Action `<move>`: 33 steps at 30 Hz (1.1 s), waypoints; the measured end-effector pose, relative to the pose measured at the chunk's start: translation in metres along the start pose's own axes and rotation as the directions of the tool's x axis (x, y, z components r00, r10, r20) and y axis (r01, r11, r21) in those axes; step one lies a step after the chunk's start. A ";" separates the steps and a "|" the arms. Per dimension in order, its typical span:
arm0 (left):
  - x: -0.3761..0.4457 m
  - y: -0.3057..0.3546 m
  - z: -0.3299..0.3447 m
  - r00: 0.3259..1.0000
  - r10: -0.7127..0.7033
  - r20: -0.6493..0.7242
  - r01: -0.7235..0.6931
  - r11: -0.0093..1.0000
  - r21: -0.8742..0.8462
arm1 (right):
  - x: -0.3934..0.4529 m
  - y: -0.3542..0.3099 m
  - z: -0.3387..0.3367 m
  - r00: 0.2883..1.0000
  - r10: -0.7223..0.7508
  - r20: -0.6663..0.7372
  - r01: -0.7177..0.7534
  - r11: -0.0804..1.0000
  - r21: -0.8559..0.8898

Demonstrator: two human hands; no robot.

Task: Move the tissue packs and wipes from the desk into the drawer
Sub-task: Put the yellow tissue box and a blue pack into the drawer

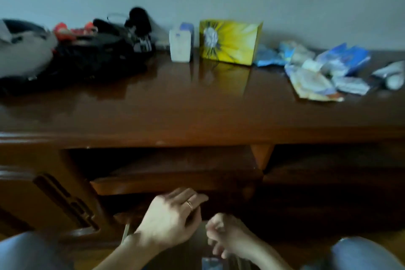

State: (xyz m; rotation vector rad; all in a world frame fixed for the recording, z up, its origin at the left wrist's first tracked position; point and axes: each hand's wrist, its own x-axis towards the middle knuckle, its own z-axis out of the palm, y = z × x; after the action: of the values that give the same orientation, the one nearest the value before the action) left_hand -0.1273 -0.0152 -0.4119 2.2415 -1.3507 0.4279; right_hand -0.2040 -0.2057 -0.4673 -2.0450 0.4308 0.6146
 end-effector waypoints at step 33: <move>0.386 -0.190 -0.089 0.836 -0.547 -0.040 0.537 0.803 0.259 | 0.106 -0.310 -0.381 0.551 -0.401 -0.732 -0.309 0.716 -0.626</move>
State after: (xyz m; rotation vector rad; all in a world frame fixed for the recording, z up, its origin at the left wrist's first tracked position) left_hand 0.2187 -0.1750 -0.1925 2.7288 -0.6263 0.3687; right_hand 0.1414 -0.3812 -0.1465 -3.0533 0.7656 -0.4508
